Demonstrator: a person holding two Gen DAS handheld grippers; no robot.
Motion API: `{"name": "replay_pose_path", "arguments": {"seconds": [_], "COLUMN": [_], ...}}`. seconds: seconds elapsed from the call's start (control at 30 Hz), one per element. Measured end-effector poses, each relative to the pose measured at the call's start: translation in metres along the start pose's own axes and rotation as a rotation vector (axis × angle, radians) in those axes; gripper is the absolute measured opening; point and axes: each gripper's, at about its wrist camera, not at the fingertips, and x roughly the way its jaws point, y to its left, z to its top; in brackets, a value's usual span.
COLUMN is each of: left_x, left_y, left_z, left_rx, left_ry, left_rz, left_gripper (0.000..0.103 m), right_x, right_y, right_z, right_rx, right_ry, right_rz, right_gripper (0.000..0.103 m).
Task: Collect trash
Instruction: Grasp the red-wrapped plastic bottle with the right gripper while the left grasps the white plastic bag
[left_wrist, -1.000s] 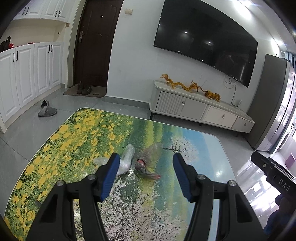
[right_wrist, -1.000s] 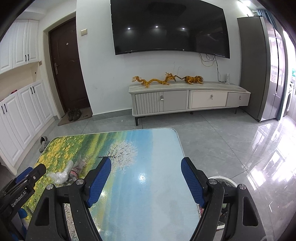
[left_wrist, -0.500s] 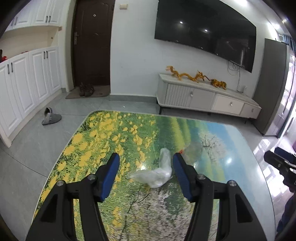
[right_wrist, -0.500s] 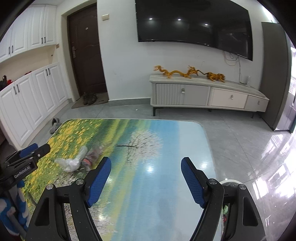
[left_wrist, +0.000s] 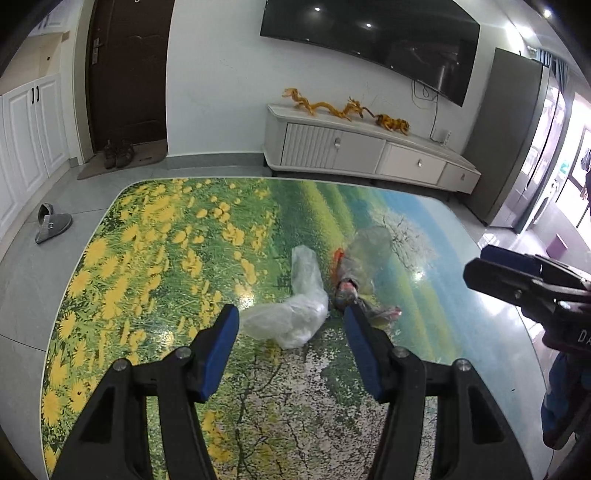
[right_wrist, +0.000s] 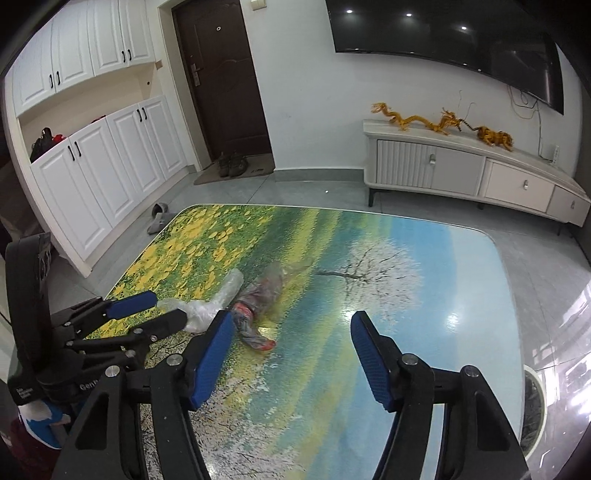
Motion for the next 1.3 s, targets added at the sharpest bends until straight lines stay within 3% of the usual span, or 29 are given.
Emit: {"name": "replay_pose_path", "arguments": {"seconds": [0.1,0.33,0.73,0.9,1.3], "left_x": [0.011,0.023,0.028,0.025,0.015], "left_y": [0.004,0.014,0.023,0.022,0.028], "left_z": [0.000,-0.001,-0.003,-0.005,-0.009], "left_rx": [-0.015,-0.063,-0.096,-0.099,-0.166], "left_ry": [0.024,0.047,0.015,0.007,-0.012], "left_rz": [-0.001,-0.029,-0.077,-0.080,-0.073], "left_gripper": [0.052,0.042,0.029,0.026,0.021], "right_x": [0.011,0.046,0.095,0.102,0.100], "right_y": [0.003,0.010,0.012,0.011,0.024], "right_z": [0.005,0.016,0.017,0.016,0.003], "right_rx": [-0.001,0.014,0.052,0.062,0.037], "right_ry": [0.017,0.078,0.176,0.193,0.218], "right_rz": [0.029,0.076,0.090,0.103,0.141], "right_gripper": [0.055,0.050,0.039,0.033,0.033]}}
